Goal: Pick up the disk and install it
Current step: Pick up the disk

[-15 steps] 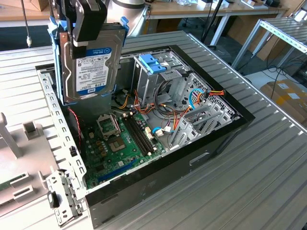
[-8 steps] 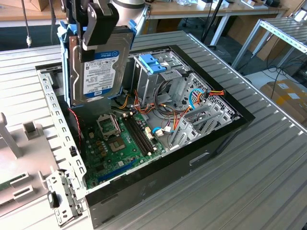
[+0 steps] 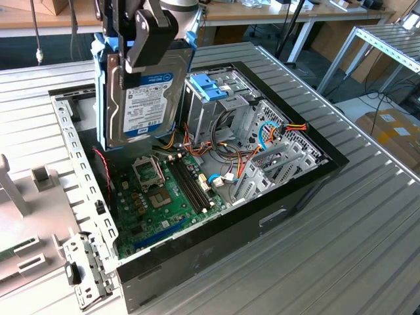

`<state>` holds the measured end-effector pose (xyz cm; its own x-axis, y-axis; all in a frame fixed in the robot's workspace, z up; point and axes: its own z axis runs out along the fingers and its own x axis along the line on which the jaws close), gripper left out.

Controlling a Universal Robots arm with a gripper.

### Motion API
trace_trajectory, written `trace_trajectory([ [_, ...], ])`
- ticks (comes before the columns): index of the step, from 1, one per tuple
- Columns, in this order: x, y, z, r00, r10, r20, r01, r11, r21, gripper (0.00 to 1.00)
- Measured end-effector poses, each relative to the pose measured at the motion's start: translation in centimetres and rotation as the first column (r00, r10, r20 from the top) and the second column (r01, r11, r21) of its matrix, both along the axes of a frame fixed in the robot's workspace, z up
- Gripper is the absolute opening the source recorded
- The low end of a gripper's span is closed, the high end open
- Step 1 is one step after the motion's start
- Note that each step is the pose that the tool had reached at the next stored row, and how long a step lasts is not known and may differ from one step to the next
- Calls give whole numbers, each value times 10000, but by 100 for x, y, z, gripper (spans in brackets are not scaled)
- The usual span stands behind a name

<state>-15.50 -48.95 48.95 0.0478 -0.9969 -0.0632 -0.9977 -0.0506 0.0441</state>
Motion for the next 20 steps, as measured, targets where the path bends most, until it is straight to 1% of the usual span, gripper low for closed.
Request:
trace_trajectory([
  [4,45,-36,-2,10000,-1,-1,1,10000,-1,37],
  [6,88,-66,-4,10000,-1,-1,1,10000,-1,37],
  [16,194,-151,-9,10000,-1,-5,1,10000,-1,37],
  [17,210,-169,-10,10000,-1,-5,1,10000,-1,37],
  [20,240,-200,-12,10000,0,-5,0,10000,-1,37],
])
